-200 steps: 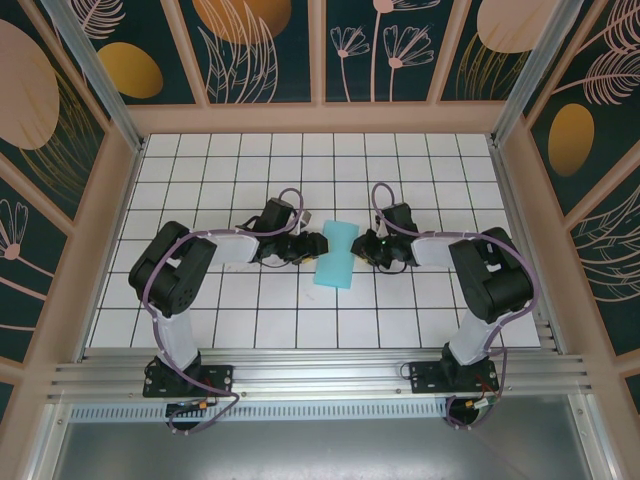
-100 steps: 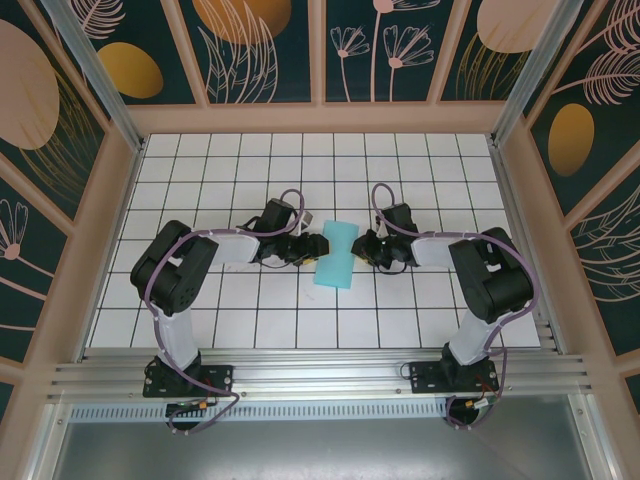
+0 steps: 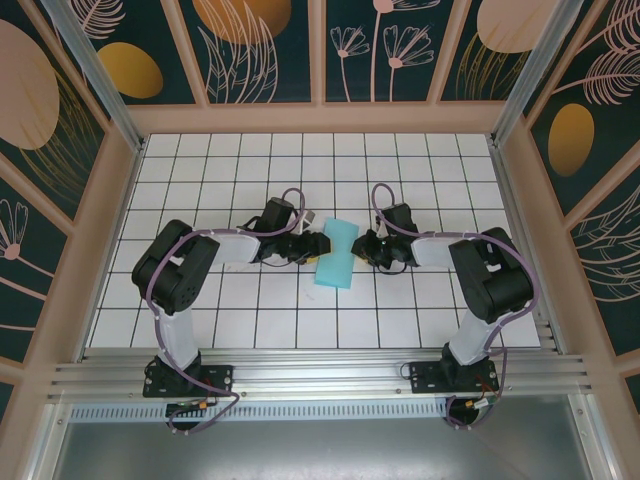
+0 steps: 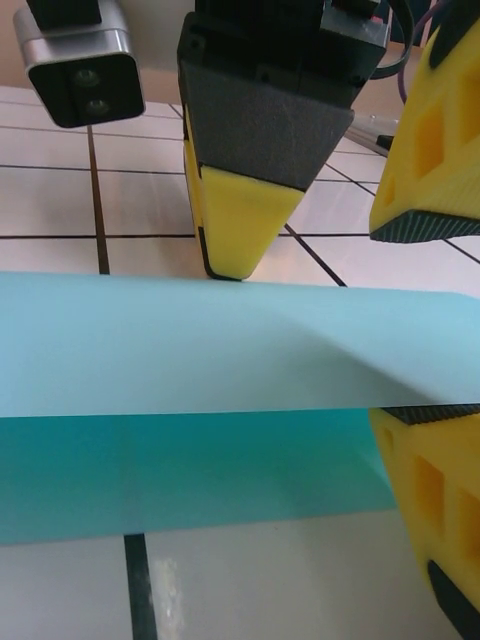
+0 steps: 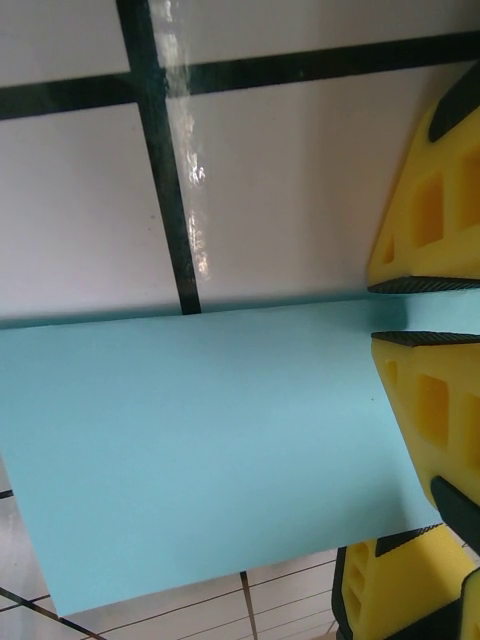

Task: Fold a paper plane with a square sheet of paper (pick it up from the middle)
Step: Fold the triangle a second time at the center of the table.

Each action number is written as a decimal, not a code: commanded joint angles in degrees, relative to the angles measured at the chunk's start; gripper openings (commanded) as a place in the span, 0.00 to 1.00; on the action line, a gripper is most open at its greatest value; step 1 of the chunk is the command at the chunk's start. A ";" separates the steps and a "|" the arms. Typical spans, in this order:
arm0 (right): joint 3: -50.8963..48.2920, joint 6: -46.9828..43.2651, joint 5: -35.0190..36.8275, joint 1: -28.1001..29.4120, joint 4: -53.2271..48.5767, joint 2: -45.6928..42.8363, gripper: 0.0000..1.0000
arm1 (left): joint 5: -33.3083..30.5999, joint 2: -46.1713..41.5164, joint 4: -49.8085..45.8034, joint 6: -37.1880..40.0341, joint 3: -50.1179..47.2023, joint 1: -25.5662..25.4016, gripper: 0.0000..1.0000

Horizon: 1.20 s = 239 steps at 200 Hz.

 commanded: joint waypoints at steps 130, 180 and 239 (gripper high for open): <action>-6.50 -1.46 13.77 1.38 -7.42 -26.75 0.53 | 3.43 10.49 -7.86 3.92 16.85 0.45 0.35; -10.33 -7.37 20.75 5.72 -2.87 -33.76 0.56 | 1.27 8.53 -7.89 3.15 16.08 0.61 0.11; -12.10 -13.56 22.18 9.32 -0.05 -34.82 0.57 | -1.31 3.52 3.16 -5.68 6.12 0.63 0.00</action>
